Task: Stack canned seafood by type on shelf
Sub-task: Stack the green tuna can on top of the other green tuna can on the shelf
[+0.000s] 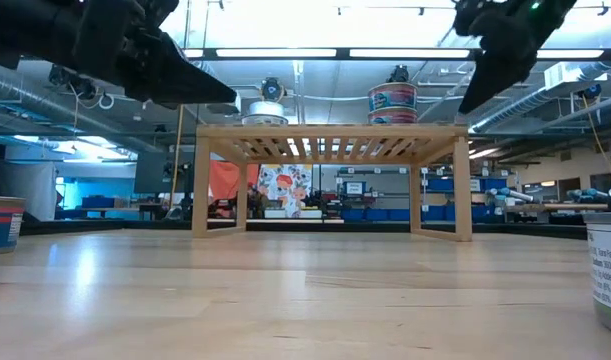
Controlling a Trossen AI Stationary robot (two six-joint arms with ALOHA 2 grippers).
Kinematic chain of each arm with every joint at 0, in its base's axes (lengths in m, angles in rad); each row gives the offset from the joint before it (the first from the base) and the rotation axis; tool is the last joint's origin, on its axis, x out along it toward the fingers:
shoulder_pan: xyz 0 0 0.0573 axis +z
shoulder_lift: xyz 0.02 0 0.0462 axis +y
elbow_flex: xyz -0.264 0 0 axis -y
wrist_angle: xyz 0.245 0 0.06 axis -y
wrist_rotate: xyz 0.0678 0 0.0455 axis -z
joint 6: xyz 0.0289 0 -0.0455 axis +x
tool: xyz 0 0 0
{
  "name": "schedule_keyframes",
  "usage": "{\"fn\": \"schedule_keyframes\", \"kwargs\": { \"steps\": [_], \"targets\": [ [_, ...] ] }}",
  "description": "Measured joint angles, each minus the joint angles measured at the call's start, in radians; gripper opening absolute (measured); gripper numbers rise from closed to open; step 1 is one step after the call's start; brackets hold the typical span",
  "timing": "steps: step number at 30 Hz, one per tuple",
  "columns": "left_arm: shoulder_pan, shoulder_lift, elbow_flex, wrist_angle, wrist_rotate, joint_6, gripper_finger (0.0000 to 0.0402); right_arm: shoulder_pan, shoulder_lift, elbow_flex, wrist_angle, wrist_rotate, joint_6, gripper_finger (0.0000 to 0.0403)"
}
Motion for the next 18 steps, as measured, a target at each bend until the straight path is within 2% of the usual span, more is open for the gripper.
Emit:
{"fn": "schedule_keyframes", "kwargs": {
  "steps": [3, 6, 12, 15, 18],
  "targets": [
    [-0.001, 0.000, 0.000, -0.001, 0.028, -0.032, 0.0010, 0.079, 0.011, 0.000, 0.005, -0.001, 0.061, 0.0009],
    [-0.001, 0.001, 0.000, -0.006, 0.048, -0.033, 0.0011, 0.108, 0.037, -0.012, 0.015, 0.007, 0.073, 0.0009],
    [-0.001, 0.001, 0.000, -0.009, 0.035, -0.035, 0.0008, 0.044, 0.118, -0.025, 0.044, 0.096, -0.003, 0.0006],
    [0.007, 0.001, 0.000, -0.038, -0.038, -0.025, 0.0008, -0.014, 0.148, -0.025, 0.052, 0.126, -0.033, 0.0006],
    [0.059, 0.001, 0.000, -0.130, -0.213, -0.029, 0.0008, -0.061, 0.171, -0.025, 0.067, 0.130, -0.060, 0.0006]
  ]
}}
